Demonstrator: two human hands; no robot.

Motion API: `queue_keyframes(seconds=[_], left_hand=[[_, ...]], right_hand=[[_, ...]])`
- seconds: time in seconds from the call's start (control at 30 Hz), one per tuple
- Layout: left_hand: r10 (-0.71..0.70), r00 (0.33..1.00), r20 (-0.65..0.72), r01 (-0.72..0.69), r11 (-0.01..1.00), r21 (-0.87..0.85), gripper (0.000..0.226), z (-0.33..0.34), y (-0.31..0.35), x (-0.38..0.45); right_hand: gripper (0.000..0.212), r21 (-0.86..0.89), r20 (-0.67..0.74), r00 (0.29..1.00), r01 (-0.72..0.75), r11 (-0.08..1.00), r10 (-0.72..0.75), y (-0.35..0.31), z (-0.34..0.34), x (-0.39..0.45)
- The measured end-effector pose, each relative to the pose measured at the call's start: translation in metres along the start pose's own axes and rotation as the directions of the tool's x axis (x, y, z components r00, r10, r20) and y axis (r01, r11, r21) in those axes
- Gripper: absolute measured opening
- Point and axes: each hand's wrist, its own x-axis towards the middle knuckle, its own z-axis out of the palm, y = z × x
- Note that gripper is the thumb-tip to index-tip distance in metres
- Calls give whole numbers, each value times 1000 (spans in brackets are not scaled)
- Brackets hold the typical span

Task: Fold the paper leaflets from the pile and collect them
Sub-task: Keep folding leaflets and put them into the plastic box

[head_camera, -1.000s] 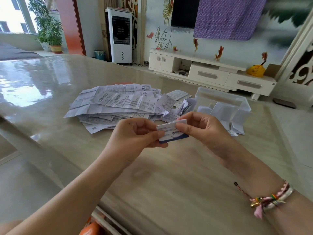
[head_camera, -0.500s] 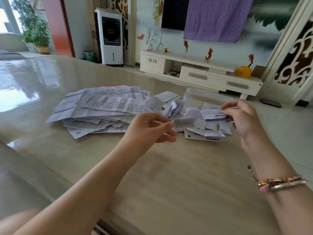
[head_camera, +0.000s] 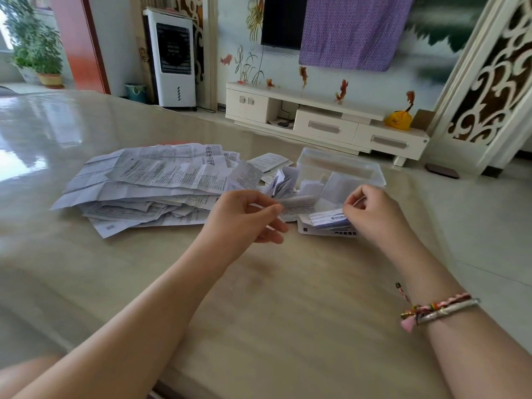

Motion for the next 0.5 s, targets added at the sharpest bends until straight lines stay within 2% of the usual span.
queue_keyframes(seconds=[0.1,0.23,0.33,0.43,0.5], left_hand=[[9,1000,-22,-9,1000,12,10,-6,0,-2],[32,994,-101,-27,998,48,12,-19,2,-3],[88,977,-194,-70,993,99,11,-34,2,-3],[218,926,-308,-121,944,306,12,-53,-1,0],[309,885,-348,-95,852,515,9,-67,-5,2]], right_hand=[[6,-145,-56,997,44,989,-52,-1,-2,-4],[5,-102,-169,967,174,979,-190,-11,-1,-8],[7,-182,-242,910,300,936,-338,-22,6,-16],[8,-230,-285,840,408,884,-462,-34,15,-27],[7,-227,-268,817,461,858,-510,-41,22,-34]])
